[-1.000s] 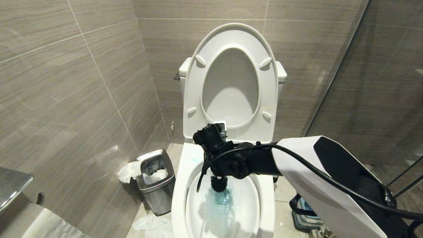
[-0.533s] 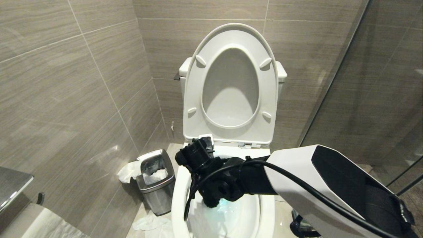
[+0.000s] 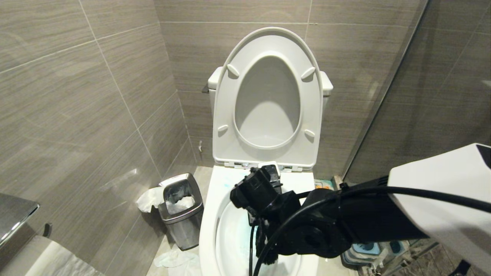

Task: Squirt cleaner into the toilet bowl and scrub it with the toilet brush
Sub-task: Scrub the toilet bowl

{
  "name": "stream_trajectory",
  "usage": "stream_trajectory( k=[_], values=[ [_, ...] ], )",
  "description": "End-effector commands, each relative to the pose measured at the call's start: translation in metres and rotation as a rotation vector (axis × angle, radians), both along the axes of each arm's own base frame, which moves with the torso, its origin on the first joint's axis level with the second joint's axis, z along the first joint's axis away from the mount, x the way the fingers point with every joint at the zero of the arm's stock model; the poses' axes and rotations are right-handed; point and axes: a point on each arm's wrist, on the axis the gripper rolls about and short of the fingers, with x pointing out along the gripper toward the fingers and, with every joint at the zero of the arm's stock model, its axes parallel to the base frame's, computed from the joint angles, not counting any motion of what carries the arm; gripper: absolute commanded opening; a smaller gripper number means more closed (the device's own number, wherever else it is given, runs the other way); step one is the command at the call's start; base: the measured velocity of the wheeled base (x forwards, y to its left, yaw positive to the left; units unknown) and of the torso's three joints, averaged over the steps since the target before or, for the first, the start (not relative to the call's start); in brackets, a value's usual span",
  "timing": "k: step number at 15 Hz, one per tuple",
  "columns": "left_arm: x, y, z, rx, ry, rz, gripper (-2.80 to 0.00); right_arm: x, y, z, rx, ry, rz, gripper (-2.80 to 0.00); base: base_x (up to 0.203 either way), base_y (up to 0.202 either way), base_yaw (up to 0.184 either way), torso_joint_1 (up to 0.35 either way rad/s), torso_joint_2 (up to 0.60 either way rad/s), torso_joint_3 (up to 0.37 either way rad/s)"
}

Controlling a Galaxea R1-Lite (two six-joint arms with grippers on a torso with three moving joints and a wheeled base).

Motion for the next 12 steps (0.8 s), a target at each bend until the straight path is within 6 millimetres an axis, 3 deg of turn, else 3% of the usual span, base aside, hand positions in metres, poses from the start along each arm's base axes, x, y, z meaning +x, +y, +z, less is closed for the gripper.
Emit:
stream_trajectory(
  k=[1,6,10,12],
  values=[
    [0.0,0.0,0.0,0.0,0.0,0.0,-2.8,0.014,-0.015,0.014,0.023,-0.027,-0.049,-2.8,0.0,0.0,0.0,0.0,0.0,0.0],
    [0.0,0.0,0.0,-0.001,0.0,0.0,-2.8,0.063,-0.011,0.009,0.024,-0.07,-0.102,-2.8,0.0,0.0,0.0,0.0,0.0,0.0],
    [0.0,0.0,0.0,-0.001,0.0,0.001,-2.8,0.101,0.019,0.0,0.052,-0.151,-0.116,-2.8,0.0,0.0,0.0,0.0,0.0,0.0],
    [0.0,0.0,0.0,-0.001,0.0,0.0,-2.8,0.103,0.042,0.001,0.063,-0.185,-0.084,-2.8,0.0,0.0,0.0,0.0,0.0,0.0]
  ],
)
